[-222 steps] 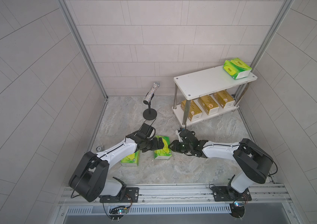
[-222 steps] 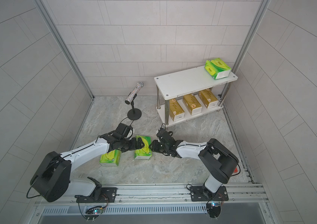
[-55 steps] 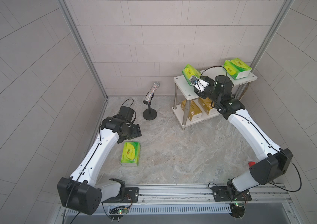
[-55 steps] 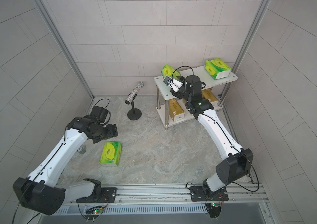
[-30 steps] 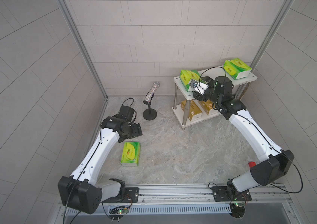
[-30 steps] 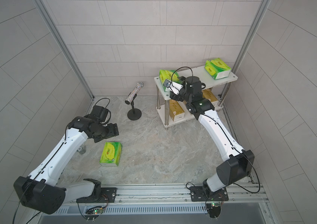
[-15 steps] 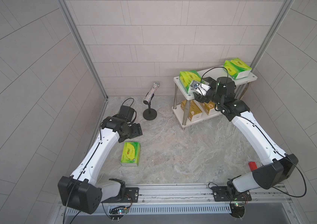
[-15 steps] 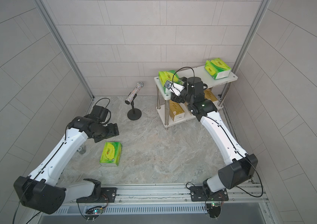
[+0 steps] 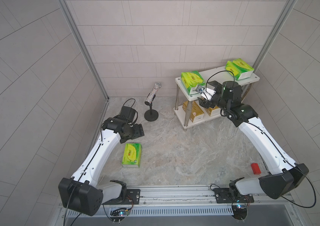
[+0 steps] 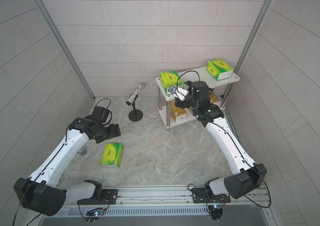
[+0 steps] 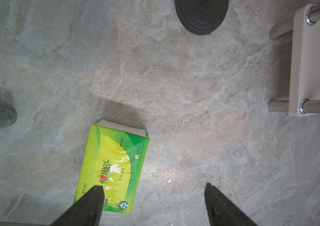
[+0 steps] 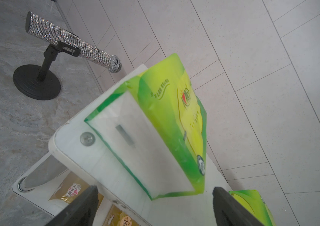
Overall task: Place the tissue boxes on the shelf by color
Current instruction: Place a box of tissues on the shelf, then move the box of tissues to the shelf.
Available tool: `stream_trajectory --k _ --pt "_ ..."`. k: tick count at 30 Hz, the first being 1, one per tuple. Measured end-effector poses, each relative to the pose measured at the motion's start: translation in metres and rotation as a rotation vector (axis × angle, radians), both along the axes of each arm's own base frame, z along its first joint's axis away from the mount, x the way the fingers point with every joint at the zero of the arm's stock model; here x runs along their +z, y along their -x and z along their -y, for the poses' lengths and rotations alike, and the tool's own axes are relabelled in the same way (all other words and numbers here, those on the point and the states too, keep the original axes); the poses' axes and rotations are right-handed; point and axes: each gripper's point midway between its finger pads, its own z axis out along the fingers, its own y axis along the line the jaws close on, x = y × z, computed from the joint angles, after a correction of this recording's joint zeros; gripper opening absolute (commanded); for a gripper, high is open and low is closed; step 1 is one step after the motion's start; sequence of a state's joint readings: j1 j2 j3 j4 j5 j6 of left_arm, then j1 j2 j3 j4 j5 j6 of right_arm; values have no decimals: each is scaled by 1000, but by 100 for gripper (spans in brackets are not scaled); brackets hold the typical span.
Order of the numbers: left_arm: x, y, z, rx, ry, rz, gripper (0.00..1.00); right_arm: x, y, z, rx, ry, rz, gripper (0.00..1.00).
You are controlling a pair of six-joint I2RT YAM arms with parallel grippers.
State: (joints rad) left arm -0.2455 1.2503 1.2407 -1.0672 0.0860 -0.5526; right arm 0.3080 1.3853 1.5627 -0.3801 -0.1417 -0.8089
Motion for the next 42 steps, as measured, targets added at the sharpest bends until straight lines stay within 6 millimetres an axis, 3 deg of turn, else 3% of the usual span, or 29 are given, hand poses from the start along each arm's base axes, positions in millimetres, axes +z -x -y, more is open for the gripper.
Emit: stream_trajectory --k 8,14,21,26,34,38,42 --pt "0 0 0 0 0 0 88 -14 8 4 0 13 -72 96" --pt "0 0 0 -1 2 0 88 -10 19 3 8 -30 -135 98" --pt "-3 -2 1 -2 3 -5 88 48 48 -8 60 -228 -200 100" --pt "-7 -5 4 -10 0 -18 88 64 56 -15 35 -430 -283 100" --pt "-17 -9 15 -41 -8 -44 88 41 46 -56 -22 -579 -325 100" --pt "-20 -11 24 -71 -12 -54 88 47 23 -69 -77 -612 -254 99" --pt "-21 -13 31 -91 -14 -53 88 42 1 -69 -145 -602 -205 99"
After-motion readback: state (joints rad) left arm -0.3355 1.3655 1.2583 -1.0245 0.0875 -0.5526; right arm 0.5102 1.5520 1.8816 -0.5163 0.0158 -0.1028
